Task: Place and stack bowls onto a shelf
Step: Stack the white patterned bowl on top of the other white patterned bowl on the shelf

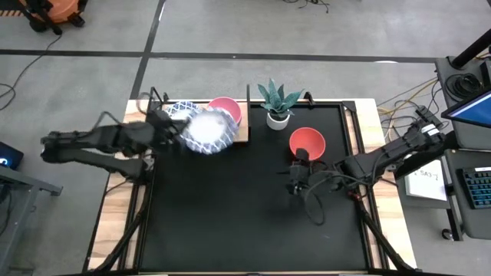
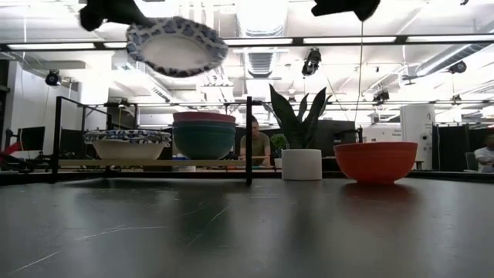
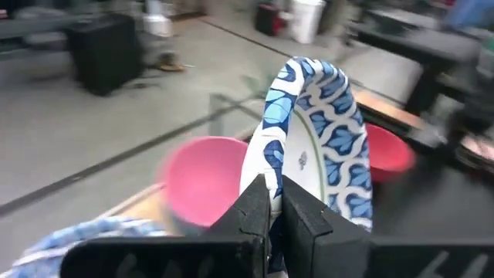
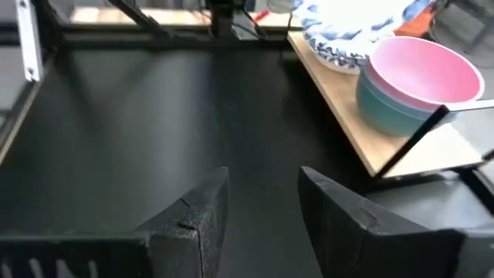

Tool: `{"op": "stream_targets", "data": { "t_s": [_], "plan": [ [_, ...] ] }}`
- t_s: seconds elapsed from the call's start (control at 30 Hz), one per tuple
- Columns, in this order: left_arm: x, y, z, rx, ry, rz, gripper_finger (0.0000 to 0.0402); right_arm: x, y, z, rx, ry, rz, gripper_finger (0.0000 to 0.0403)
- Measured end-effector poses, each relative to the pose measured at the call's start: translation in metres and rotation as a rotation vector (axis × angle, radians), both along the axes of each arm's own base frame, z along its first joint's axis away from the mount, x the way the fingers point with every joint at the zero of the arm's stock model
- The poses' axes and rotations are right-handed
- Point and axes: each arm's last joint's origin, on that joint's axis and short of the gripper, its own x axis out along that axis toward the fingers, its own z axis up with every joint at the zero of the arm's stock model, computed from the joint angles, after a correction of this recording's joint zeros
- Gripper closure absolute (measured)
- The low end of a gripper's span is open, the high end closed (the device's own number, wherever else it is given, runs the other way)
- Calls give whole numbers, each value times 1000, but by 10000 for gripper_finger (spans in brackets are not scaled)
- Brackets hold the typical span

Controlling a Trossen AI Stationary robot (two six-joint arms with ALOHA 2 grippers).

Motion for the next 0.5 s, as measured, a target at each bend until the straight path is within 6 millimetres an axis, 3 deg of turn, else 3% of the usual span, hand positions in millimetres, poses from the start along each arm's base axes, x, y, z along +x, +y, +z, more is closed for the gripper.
{"op": "stream_targets", "data": {
  "t_s": [0.2, 0.5],
  "plan": [
    [-38, 25, -5, -29, 62, 234, 401, -6, -2, -26, 46, -88, -2, 255],
    [-54, 42, -16, -53, 199, 461, 401, -8, -3, -39, 74, -119, -6, 255]
  ]
}}
